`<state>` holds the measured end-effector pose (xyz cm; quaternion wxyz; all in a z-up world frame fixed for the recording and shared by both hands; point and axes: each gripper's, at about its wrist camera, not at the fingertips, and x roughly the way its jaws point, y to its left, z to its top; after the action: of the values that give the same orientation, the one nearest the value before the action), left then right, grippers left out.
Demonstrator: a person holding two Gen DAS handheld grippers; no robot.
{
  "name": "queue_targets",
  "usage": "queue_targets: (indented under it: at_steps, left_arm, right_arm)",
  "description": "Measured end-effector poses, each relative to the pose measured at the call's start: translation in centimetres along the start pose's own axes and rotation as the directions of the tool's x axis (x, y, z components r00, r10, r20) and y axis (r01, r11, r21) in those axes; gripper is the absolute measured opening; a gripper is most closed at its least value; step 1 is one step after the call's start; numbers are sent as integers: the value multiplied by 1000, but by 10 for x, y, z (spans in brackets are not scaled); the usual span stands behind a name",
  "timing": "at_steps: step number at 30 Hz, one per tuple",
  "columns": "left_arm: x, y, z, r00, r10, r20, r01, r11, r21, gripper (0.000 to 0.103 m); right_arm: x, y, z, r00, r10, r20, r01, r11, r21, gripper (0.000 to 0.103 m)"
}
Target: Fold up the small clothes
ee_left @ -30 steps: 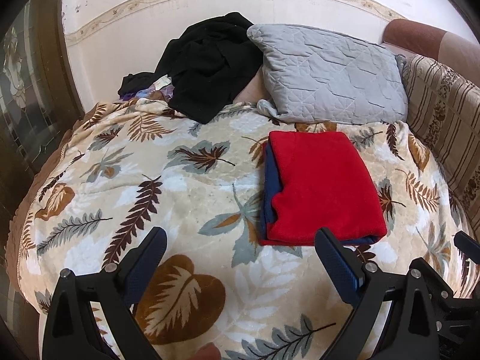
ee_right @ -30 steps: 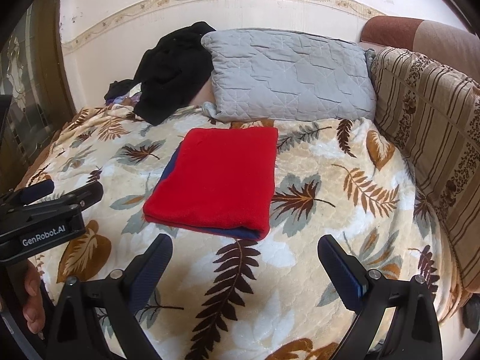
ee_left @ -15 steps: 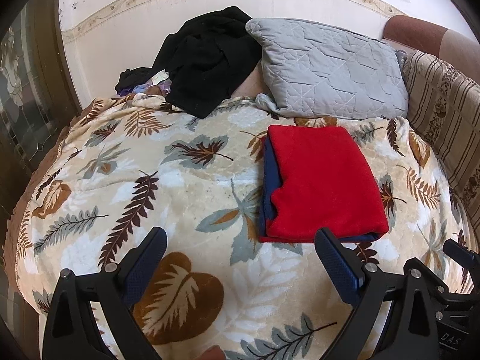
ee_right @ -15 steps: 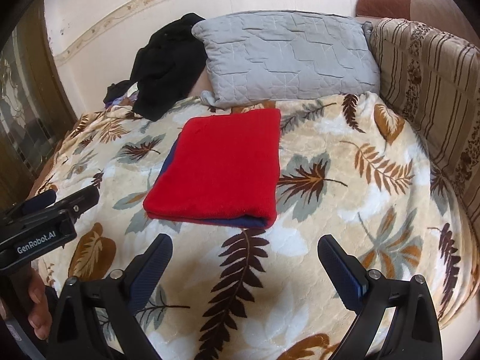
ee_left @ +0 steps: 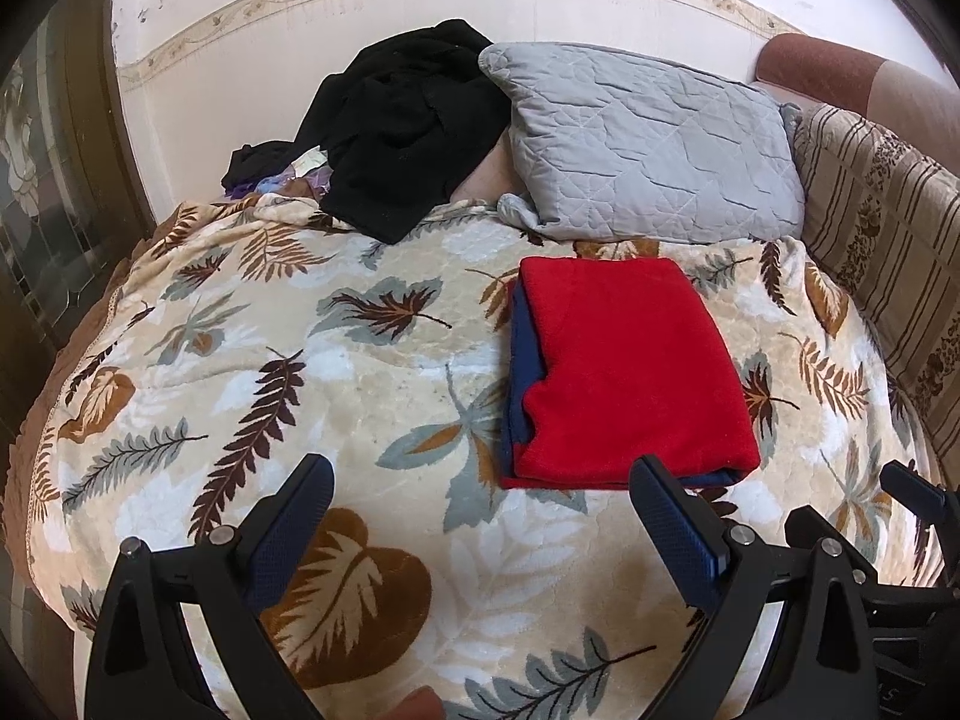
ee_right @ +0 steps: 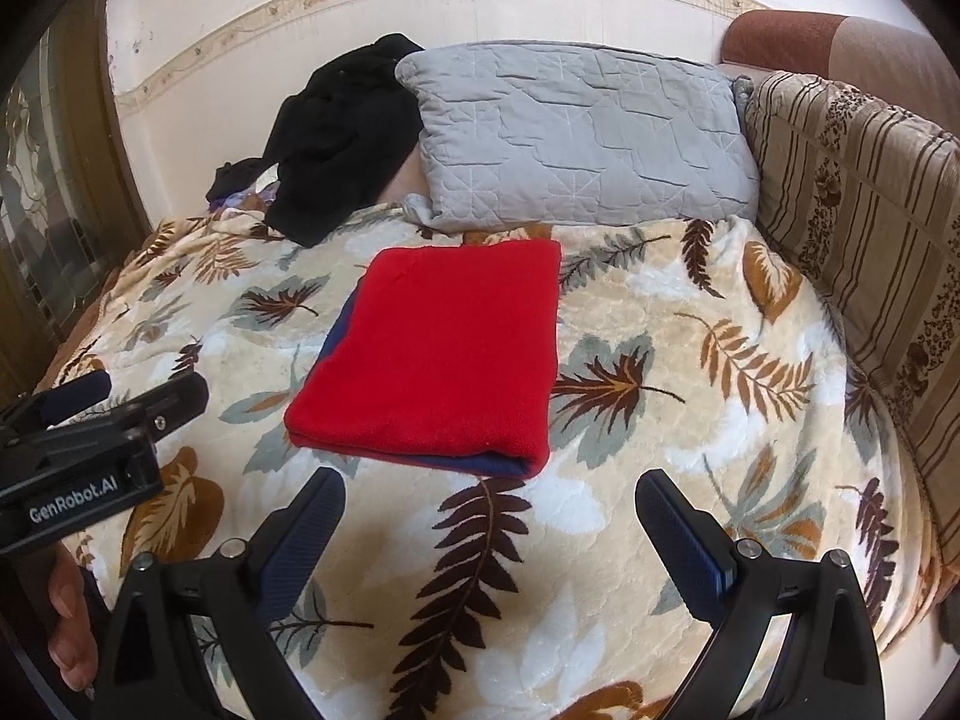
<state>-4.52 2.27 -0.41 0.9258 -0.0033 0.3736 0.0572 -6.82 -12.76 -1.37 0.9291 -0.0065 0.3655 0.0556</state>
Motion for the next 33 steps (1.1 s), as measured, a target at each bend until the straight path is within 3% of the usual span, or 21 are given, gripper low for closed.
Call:
queue_targets:
  at_steps: [33]
  left_arm:
    - [1, -1, 4, 1000, 0, 8, 0, 1000, 7, 99]
  right_arm:
    - [3, 7, 16, 998, -61, 23, 61, 998, -6, 99]
